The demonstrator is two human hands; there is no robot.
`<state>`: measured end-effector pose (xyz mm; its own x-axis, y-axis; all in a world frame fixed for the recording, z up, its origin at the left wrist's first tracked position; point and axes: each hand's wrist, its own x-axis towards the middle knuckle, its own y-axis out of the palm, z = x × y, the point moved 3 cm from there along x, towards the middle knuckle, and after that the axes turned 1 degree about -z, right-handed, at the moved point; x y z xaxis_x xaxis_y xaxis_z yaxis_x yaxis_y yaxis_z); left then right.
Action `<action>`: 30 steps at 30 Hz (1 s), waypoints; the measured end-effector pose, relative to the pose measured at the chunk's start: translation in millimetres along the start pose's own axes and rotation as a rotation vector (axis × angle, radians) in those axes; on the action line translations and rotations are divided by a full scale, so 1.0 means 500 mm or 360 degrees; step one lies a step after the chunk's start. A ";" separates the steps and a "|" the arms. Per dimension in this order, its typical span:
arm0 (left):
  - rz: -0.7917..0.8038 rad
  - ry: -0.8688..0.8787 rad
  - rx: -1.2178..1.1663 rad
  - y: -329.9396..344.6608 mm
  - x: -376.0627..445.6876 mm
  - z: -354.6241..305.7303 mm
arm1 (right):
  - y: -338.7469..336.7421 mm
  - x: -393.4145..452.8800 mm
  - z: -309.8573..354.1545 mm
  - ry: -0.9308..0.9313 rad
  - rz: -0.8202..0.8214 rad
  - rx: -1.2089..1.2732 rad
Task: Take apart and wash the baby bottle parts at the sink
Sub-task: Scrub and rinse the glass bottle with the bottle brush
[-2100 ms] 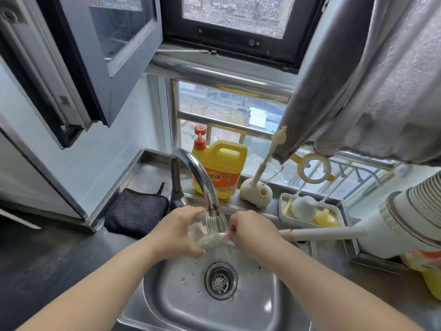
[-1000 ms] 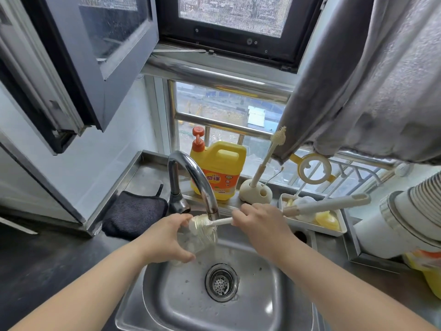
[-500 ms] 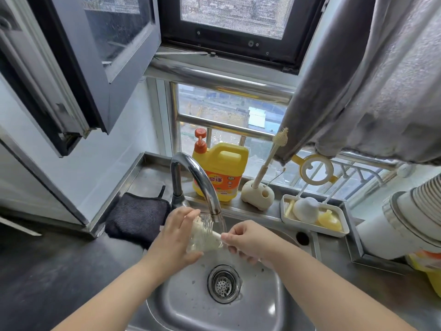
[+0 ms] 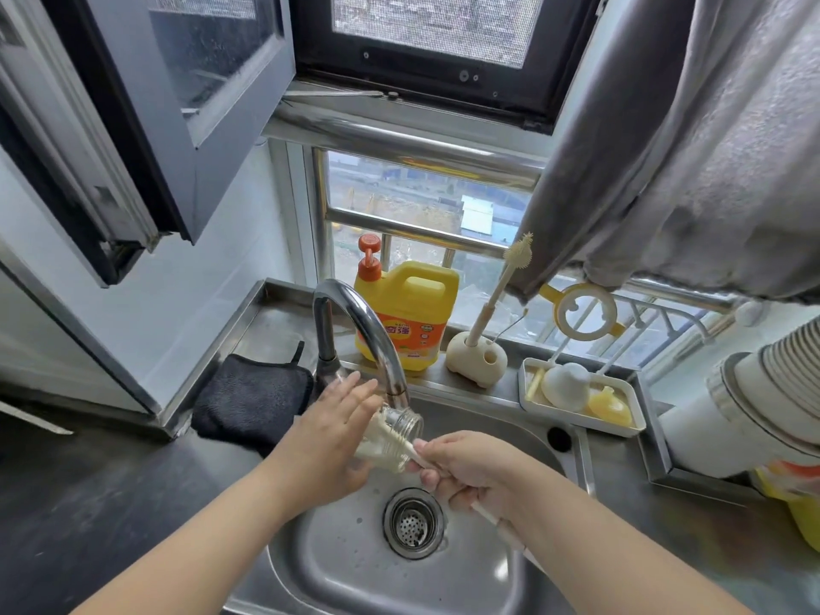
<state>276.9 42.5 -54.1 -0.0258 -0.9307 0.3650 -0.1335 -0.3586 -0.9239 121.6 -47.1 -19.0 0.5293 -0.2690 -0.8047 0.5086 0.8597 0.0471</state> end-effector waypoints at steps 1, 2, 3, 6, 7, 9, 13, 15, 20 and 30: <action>0.0053 0.0004 0.0007 0.005 -0.004 -0.002 | -0.001 0.000 -0.001 0.0002 0.0006 0.0010; 0.0110 0.0003 0.0043 0.007 -0.005 -0.003 | -0.001 0.001 -0.001 -0.0001 0.0013 0.0025; 0.0154 -0.0001 0.0086 0.007 -0.004 -0.003 | 0.000 0.000 -0.002 -0.0005 0.0022 0.0039; 0.0173 -0.0035 0.0022 -0.002 0.008 -0.002 | 0.004 -0.004 0.000 -0.0028 0.0066 0.0002; 0.0140 -0.0055 -0.0024 -0.001 0.010 0.001 | 0.005 -0.007 0.002 -0.0052 0.0064 -0.0075; 0.0177 -0.0179 -0.0150 -0.007 0.015 0.004 | -0.001 -0.017 0.011 -0.0171 -0.0093 -0.0483; 0.0324 -0.0591 -0.0721 -0.015 0.006 0.021 | -0.028 -0.042 0.052 -0.0563 -0.0791 -0.1687; 0.0457 -0.0699 -0.0896 -0.013 0.006 0.028 | -0.031 -0.050 0.076 -0.0992 -0.1124 -0.2137; 0.0726 -0.0782 -0.1120 -0.011 0.007 0.027 | -0.016 -0.043 0.085 -0.1809 -0.1176 -0.2785; 0.0678 -0.0768 -0.0972 -0.030 0.017 0.008 | -0.009 -0.010 0.057 -0.0723 -0.0701 -0.1801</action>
<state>282.7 39.8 -37.9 0.2084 -0.9548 -0.2118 -0.7167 -0.0017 -0.6974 136.1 -61.8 1.7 0.7603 -0.5521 -0.3422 -0.0374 0.4888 -0.8716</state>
